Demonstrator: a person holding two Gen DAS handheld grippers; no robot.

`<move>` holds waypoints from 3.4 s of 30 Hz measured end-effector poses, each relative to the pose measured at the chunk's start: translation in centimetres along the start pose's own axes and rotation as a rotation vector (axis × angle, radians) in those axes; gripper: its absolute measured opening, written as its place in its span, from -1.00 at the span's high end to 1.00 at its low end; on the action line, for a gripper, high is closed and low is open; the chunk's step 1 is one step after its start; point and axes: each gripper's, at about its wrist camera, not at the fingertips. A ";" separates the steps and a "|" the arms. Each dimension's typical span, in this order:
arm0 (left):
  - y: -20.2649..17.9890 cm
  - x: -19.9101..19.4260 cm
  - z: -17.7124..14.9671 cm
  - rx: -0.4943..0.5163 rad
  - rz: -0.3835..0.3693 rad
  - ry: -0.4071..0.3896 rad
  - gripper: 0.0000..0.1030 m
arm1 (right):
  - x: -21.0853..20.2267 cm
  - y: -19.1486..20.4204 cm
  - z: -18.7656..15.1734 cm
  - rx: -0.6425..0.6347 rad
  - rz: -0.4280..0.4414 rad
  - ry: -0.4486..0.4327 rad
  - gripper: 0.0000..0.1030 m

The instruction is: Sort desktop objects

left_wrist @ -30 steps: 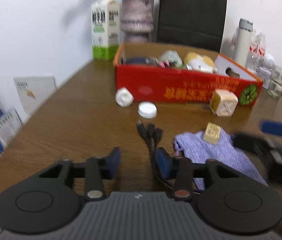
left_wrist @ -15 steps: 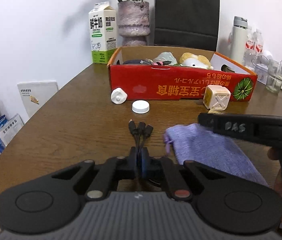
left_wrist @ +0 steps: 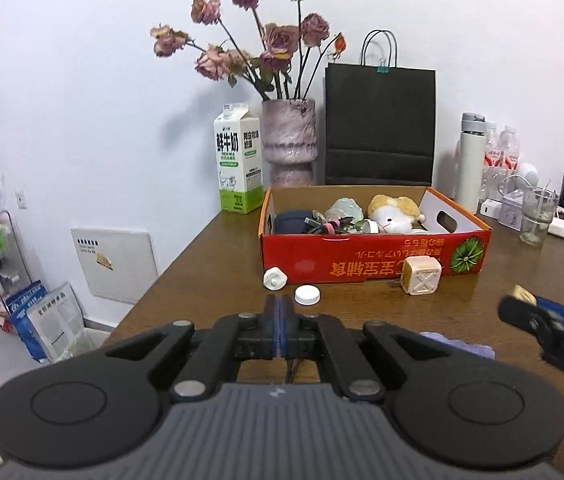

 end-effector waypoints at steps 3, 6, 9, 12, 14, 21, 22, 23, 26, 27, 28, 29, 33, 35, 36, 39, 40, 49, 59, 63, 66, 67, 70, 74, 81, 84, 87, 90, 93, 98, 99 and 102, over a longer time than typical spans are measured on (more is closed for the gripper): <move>0.1 -1.1 -0.4 -0.022 -0.021 0.008 0.97 | -2.1 -0.6 -1.3 -0.018 -0.014 -0.003 0.34; 0.7 -1.9 -0.9 -0.039 -0.024 0.018 0.97 | -3.9 -1.4 -2.3 -0.023 -0.025 -0.003 0.34; 1.3 -2.4 -1.0 -0.057 -0.030 0.025 0.97 | -4.1 -2.3 -2.4 0.001 -0.030 0.010 0.34; 1.6 -2.2 -1.0 -0.055 -0.051 0.028 0.95 | -3.8 -2.4 -2.3 0.011 -0.035 0.010 0.34; 1.6 -0.9 -1.6 -0.044 -0.086 0.081 0.89 | -3.6 -2.2 -2.5 0.003 -0.031 0.020 0.34; 1.3 6.2 -6.0 -0.050 -0.027 0.246 -0.23 | -2.9 -1.3 -3.5 -0.029 -0.018 0.058 0.33; 1.2 6.4 -6.1 -0.042 -0.033 0.237 -0.20 | -2.8 -1.3 -3.5 -0.034 -0.019 0.059 0.33; 1.1 6.6 -5.9 -0.039 -0.045 0.237 -0.10 | -2.7 -1.2 -3.6 -0.039 -0.021 0.060 0.33; 0.5 6.9 -5.6 -0.011 -0.009 0.240 0.89 | -2.3 -1.4 -3.9 -0.031 -0.025 0.074 0.33; 0.4 6.8 -5.5 -0.009 0.002 0.236 0.89 | -2.1 -1.4 -3.9 -0.028 -0.027 0.080 0.33; 0.3 6.3 -5.3 -0.014 -0.001 0.217 0.89 | -2.0 -1.4 -4.0 -0.029 -0.028 0.083 0.33; 0.3 6.0 -5.0 -0.023 0.003 0.206 0.89 | -2.0 -1.4 -4.0 -0.034 -0.026 0.080 0.33; 0.8 4.2 -3.2 -0.035 0.002 0.136 0.90 | -2.2 -1.5 -3.8 -0.036 -0.017 0.073 0.33; 0.9 3.4 -2.4 -0.030 0.005 0.104 0.94 | -2.1 -1.5 -3.9 -0.039 -0.015 0.077 0.33; 1.1 3.1 -2.0 -0.030 0.001 0.091 0.94 | -2.0 -1.5 -3.9 -0.038 -0.015 0.081 0.33; 1.5 2.6 -1.0 -0.026 0.001 0.056 0.94 | -1.8 -1.6 -3.8 -0.035 -0.012 0.083 0.33; 1.6 2.5 -0.7 -0.026 0.006 0.046 0.94 | -1.8 -1.6 -3.7 -0.035 -0.011 0.081 0.33; 2.0 2.7 2.6 -0.028 -0.045 -0.010 0.94 | -1.2 -1.9 -1.5 -0.026 -0.006 0.054 0.33; 0.4 4.3 13.0 0.005 -0.165 -0.171 0.94 | 2.8 -3.3 9.0 -0.055 0.029 -0.049 0.33; -0.3 6.9 16.9 0.000 -0.159 -0.220 0.94 | 6.8 -4.2 12.0 -0.039 0.029 -0.026 0.33; -0.3 10.6 19.3 -0.039 -0.191 -0.174 0.94 | 10.7 -4.1 13.7 -0.072 0.011 0.001 0.33; -0.2 12.6 19.9 -0.060 -0.186 -0.146 0.94 | 12.1 -4.2 14.0 -0.077 0.012 0.016 0.33; -0.1 17.7 20.5 -0.090 -0.160 -0.094 0.94 | 17.0 -4.8 14.6 -0.057 0.009 0.088 0.33; -0.2 25.3 18.5 -0.028 -0.099 -0.041 0.93 | 22.5 -5.3 14.6 -0.051 0.001 0.172 0.33; 1.3 32.2 12.5 -0.005 0.007 0.106 0.82 | 28.4 -4.6 12.4 -0.111 -0.112 0.268 0.32; 1.4 31.9 11.8 0.036 0.001 0.111 0.31 | 29.8 -4.4 11.4 -0.139 -0.169 0.299 0.32; 1.3 30.5 12.2 0.064 0.004 0.093 -0.04 | 29.7 -4.2 11.2 -0.156 -0.179 0.302 0.08; 1.1 28.7 13.0 0.083 0.003 0.096 -0.31 | 27.7 -3.8 11.9 -0.170 -0.194 0.258 -0.19; 0.5 26.1 13.1 0.100 0.009 0.103 -0.61 | 24.8 -3.4 12.7 -0.163 -0.167 0.227 -0.23; 0.1 22.1 11.4 0.113 -0.018 0.139 -0.94 | 18.5 -3.3 12.1 -0.157 -0.105 0.178 -0.59; 0.0 21.1 10.7 0.116 -0.022 0.131 -0.97 | 17.7 -3.1 11.8 -0.161 -0.102 0.187 -0.59; -0.3 18.1 8.5 0.118 -0.028 0.108 -1.00 | 14.9 -3.4 9.6 -0.177 -0.096 0.215 -0.59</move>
Point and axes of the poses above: each gripper's, at about its wrist camera, not at the fingertips, and x roughly the way its jaws point, y to its left, z to its top, and after that the axes turned 8 degrees about -z, right-handed
